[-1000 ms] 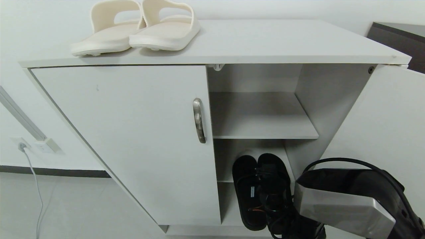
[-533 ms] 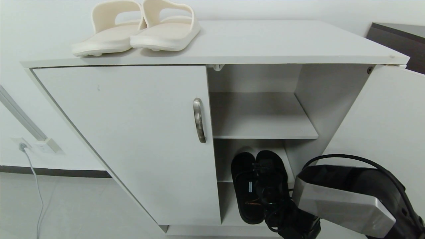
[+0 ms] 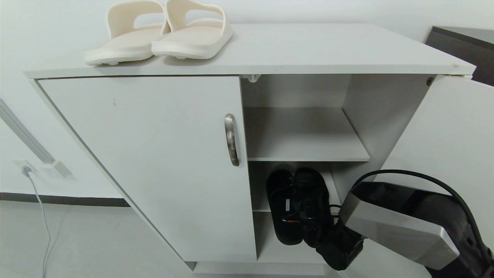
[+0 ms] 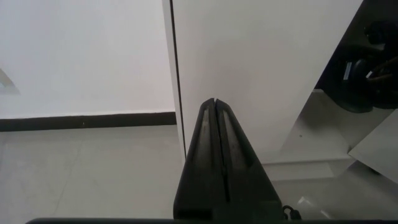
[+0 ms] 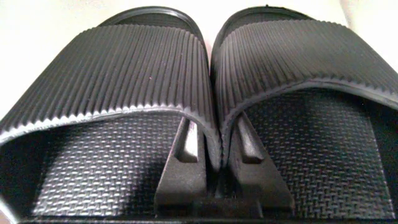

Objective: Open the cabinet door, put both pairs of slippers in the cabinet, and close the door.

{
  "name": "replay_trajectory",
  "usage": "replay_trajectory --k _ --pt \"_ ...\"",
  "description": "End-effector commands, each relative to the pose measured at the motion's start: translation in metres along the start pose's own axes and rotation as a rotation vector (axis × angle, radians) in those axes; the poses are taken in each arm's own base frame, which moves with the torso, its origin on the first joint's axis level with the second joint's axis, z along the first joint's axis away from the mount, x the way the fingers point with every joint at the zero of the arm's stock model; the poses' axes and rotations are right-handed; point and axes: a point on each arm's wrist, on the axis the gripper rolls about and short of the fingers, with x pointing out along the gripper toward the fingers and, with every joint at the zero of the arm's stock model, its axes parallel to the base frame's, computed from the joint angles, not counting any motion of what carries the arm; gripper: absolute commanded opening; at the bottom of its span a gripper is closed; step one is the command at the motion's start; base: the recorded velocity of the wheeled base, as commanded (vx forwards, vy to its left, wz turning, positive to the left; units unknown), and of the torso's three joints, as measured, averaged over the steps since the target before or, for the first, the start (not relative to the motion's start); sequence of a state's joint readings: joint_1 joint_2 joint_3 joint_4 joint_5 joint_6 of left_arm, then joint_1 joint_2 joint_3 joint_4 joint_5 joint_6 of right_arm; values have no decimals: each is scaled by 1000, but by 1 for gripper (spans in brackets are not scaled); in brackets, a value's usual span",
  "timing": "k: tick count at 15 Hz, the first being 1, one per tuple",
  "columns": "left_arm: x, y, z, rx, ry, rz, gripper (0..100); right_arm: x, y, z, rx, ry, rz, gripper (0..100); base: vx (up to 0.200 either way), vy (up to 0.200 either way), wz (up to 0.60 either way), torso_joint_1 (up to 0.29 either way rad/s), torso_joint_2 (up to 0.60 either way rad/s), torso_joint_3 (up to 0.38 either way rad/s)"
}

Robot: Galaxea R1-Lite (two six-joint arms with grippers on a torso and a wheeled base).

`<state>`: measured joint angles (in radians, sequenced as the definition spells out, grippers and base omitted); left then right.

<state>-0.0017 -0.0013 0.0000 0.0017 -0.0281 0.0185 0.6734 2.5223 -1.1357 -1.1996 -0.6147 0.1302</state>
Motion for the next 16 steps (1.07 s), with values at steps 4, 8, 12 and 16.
replay_trajectory --k 4,8,12,16 --pt "0 0 0 0 1 1 0 25 6 26 34 -43 -21 0 0 0 0 0 0 0" --pt "0 0 0 0 1 1 0 40 8 29 40 -51 -43 0 0 0 0 0 0 0" --pt "0 0 0 0 1 1 0 53 0 15 35 -40 -69 0 0 0 0 0 0 0" --pt "0 0 0 0 1 1 0 59 -1 5 32 -32 -77 0 0 0 0 0 0 0"
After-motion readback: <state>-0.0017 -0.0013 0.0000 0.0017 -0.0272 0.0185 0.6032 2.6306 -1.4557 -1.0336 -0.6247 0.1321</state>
